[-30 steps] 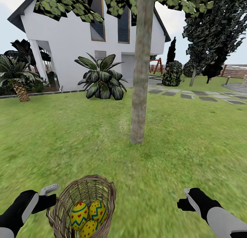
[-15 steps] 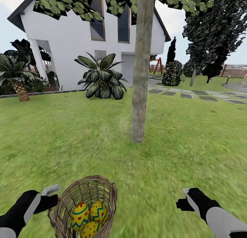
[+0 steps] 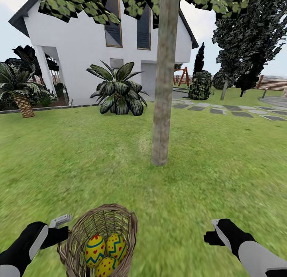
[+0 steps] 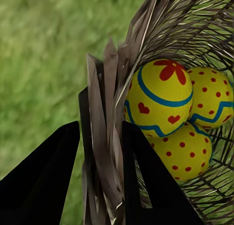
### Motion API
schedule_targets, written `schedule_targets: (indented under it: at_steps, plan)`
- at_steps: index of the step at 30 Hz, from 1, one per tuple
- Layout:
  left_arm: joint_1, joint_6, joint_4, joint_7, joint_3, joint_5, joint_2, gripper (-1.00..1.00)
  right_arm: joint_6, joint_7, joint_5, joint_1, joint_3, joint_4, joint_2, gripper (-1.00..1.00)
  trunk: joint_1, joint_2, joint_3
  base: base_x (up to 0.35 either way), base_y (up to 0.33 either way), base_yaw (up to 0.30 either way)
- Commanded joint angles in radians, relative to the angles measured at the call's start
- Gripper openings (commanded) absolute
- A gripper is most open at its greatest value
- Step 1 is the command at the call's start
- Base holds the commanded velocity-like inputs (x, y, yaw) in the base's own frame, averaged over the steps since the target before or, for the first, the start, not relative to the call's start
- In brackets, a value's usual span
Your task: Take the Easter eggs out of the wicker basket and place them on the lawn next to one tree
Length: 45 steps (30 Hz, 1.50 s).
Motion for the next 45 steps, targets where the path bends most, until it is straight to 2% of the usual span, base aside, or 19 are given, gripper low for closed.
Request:
schedule_targets:
  at_steps: [1, 4, 17, 26, 43, 45]
  plan:
    - [0.000, 0.005, -0.001, -0.008, 0.004, 0.005, -0.001, -1.00, 0.005, 0.002, -0.005, 0.000, 0.008, -0.002, -0.001, 1.00, 0.000, -0.001, -0.001, 0.000, 0.000, 0.000]
    - [-0.001, 0.005, -0.001, -0.008, 0.004, 0.006, -0.001, -1.00, 0.006, 0.002, -0.005, 0.000, 0.008, -0.002, 0.000, 1.00, 0.000, -0.001, -0.001, 0.000, 0.000, 0.000]
    - [0.000, 0.005, -0.001, -0.007, 0.004, 0.005, -0.001, -1.00, 0.006, 0.002, -0.004, 0.000, 0.008, -0.002, 0.003, 1.00, 0.050, -0.092, -0.042, 0.000, 0.000, 0.000]
    - [-0.001, 0.005, -0.001, -0.006, 0.004, 0.005, -0.014, -1.00, 0.003, 0.002, -0.003, 0.000, 0.008, 0.024, 0.005, 1.00, 0.084, -0.155, -0.070, 0.000, 0.000, 0.000]
    - [0.000, 0.005, -0.001, -0.006, 0.004, 0.005, -0.014, -1.00, 0.003, 0.002, -0.003, 0.000, 0.008, 0.024, 0.006, 1.00, 0.149, -0.274, -0.123, 0.000, 0.000, 0.000]
    - [0.000, 0.005, -0.001, -0.007, 0.005, 0.004, -0.007, -1.00, 0.003, 0.002, -0.003, 0.000, 0.008, 0.024, 0.005, 1.00, 0.157, -0.288, -0.129, 0.000, 0.000, 0.000]
